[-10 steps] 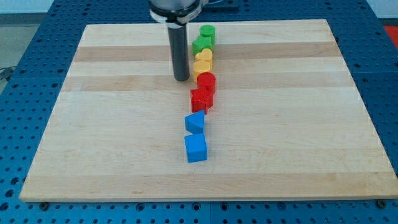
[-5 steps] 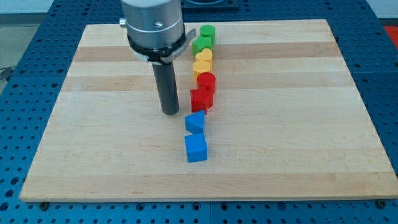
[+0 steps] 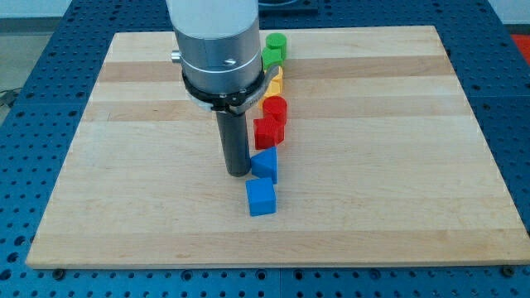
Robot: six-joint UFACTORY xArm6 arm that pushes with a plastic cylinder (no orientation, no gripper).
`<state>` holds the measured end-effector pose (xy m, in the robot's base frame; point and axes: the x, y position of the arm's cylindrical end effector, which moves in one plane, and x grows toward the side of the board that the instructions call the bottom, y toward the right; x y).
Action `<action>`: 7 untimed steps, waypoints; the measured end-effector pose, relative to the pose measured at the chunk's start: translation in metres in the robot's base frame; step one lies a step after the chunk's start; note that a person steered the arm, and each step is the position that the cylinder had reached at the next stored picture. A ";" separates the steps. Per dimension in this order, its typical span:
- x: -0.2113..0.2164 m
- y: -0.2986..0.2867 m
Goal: Adjust blue blocks in vertical line
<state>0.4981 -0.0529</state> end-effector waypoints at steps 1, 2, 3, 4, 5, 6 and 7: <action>0.011 -0.005; 0.018 -0.014; 0.034 -0.020; 0.043 -0.020; 0.044 -0.013; 0.044 -0.002; 0.044 0.007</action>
